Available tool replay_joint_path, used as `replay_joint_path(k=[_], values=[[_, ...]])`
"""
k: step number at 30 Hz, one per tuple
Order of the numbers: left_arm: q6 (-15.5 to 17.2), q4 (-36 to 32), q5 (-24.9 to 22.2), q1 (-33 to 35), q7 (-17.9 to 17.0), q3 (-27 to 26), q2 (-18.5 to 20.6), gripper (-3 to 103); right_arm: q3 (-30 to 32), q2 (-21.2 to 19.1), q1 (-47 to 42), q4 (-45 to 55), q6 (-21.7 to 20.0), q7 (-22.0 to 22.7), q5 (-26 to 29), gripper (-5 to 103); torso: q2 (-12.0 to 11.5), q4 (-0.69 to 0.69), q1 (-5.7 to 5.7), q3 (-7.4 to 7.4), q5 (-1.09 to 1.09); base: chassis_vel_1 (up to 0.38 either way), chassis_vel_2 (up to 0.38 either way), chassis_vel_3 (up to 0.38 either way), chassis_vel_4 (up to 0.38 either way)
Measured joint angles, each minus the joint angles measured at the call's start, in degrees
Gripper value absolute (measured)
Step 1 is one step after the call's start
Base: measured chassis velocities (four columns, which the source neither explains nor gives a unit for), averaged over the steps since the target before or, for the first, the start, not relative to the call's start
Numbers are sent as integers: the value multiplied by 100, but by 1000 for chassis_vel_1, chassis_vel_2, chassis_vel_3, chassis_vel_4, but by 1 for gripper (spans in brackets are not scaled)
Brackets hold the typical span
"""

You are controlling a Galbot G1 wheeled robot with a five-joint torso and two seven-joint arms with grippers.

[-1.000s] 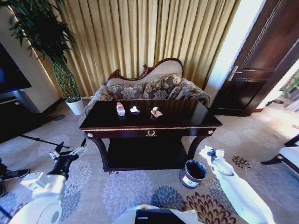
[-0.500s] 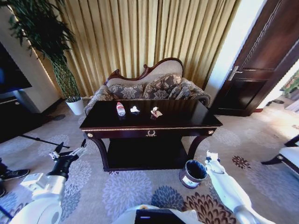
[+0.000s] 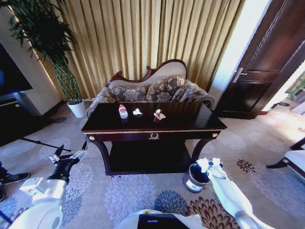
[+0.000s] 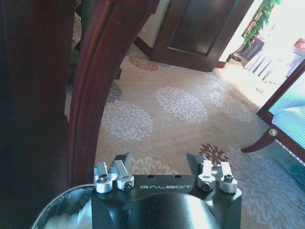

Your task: Move to the front of the table and place the trash on the table into the trash bin.

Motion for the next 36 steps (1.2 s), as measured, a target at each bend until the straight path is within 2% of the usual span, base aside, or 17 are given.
replay_joint_path(k=[3, 4, 6, 7, 10, 19, 22, 24, 26, 27, 31, 33, 36], values=[[-9, 0, 2, 0, 0, 6, 0, 100, 18, -15, -36, 27, 0, 2, 9, 75, 0, 0, 0, 0, 0, 0, 0, 0, 0], [-13, 0, 2, -1, 0, 7, 0, 100, 25, -22, -48, 39, 0, 2, 15, 75, 0, 0, 0, 0, 0, 0, 0, 0, 0], [-38, 0, 6, 0, 0, 8, -1, 100, 41, -46, -88, 84, 0, 7, 36, 87, 0, 0, 0, 0, 0, 0, 0, 0, 0], [-38, 0, 6, 0, 0, 8, -1, 100, 41, -46, -88, 84, 0, 7, 36, 87, 0, 0, 0, 0, 0, 0, 0, 0, 0], [-60, 0, 8, 4, 1, 7, -12, 100, 44, -75, -142, 148, 0, 8, 60, 99, 0, 0, 0, 0, 0, 0, 0, 0, 0], [-63, 0, 9, 21, 3, 3, -38, 100, 54, -69, -300, 335, -18, 8, 247, 100, 0, 0, 0, 0, 1, 0, 0, 0, 0], [-63, 0, 6, 4, 4, 3, -37, 100, 95, -107, -489, 682, -28, -145, 488, 100, 0, 1, 0, 0, 1, 0, 0, 0, 0], [-64, 0, -2, -27, 6, 2, -35, 100, 216, -229, -913, 1506, 18, -687, 780, 100, 0, 1, 0, 0, 0, 0, 0, 0, 0], [-64, 0, -5, -36, 6, 2, -35, 100, 315, -315, -1194, 2056, 150, -978, 916, 100, 0, -1, 0, 0, 1, 0, 0, 0, 0], [-64, 0, -5, -36, 6, 2, -35, 100, 315, -315, -1194, 2056, 150, -978, 916, 100, 0, -1, 0, 0, 1, 0, 0, 0, 0], [-64, 0, -14, -56, 11, 2, -25, 100, 681, -426, -1705, 3672, 280, -1296, 1407, 100, 0, 2, 0, -1, 0, 0, 0, 0, 0], [-64, 0, -15, -62, 11, -1, -23, 100, 751, -427, -1776, 3967, 275, -1314, 1488, 100, 0, 2, 0, 0, -1, 0, 0, 0, 0], [-64, 0, -16, -75, 19, 12, -24, 100, 1027, -407, -2106, 5452, 87, -1318, 1607, 100, 0, 0, 0, 0, -3, 0, 0, 0, 0]])
